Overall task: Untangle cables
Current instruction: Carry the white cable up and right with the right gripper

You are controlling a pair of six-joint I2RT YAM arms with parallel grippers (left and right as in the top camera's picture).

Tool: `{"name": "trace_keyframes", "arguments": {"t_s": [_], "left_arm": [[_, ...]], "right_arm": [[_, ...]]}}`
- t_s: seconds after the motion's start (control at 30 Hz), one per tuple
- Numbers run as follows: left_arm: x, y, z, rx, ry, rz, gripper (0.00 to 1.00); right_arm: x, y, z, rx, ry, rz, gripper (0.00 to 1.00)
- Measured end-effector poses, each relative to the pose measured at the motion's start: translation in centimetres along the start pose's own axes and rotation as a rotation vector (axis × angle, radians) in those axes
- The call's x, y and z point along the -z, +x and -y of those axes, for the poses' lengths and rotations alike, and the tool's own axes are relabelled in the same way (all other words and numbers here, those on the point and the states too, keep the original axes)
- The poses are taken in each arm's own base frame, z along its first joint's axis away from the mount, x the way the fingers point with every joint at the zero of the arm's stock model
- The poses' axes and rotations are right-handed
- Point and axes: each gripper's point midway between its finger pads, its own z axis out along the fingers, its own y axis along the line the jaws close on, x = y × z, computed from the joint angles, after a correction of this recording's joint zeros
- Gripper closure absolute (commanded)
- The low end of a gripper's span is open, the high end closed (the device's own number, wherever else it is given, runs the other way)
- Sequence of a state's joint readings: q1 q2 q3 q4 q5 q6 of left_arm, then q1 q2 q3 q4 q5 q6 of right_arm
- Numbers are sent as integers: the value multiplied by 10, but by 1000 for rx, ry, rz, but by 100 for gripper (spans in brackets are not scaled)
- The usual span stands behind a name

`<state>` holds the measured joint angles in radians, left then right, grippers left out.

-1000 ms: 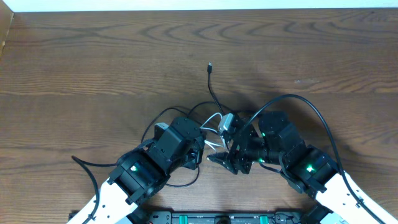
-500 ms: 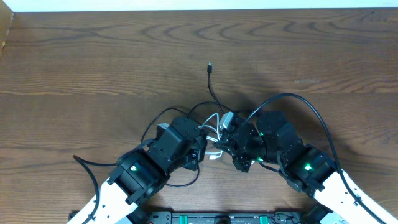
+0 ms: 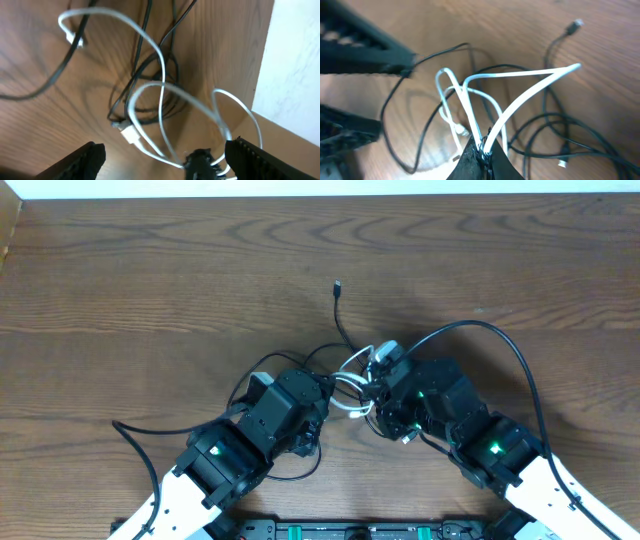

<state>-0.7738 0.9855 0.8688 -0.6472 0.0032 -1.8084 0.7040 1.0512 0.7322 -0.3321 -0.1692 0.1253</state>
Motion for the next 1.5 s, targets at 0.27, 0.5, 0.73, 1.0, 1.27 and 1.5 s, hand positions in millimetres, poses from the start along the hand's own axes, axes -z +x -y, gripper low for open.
{"name": "trace_keyframes", "arguments": {"t_s": [0.27, 0.5, 0.73, 1.0, 1.27, 1.5], "left_arm": [[1, -15, -7, -90, -24, 78, 7], [4, -25, -30, -116, -122, 119, 5], [8, -32, -51, -129, -213, 142, 5], [11, -35, -62, -133, -259, 154, 4], [12, -36, -64, -134, -267, 156, 4], [17, -41, -79, -141, -335, 173, 4]], "right_arm": [[27, -27, 46, -129, 150, 47, 99], [100, -105, 62, -161, 223, 253, 99], [159, -154, 71, -174, 284, 459, 99], [98, -145, 44, -245, 34, 306, 99], [-13, -128, 10, -266, -158, 118, 99], [3, -185, 38, -223, -125, 366, 99]]}}
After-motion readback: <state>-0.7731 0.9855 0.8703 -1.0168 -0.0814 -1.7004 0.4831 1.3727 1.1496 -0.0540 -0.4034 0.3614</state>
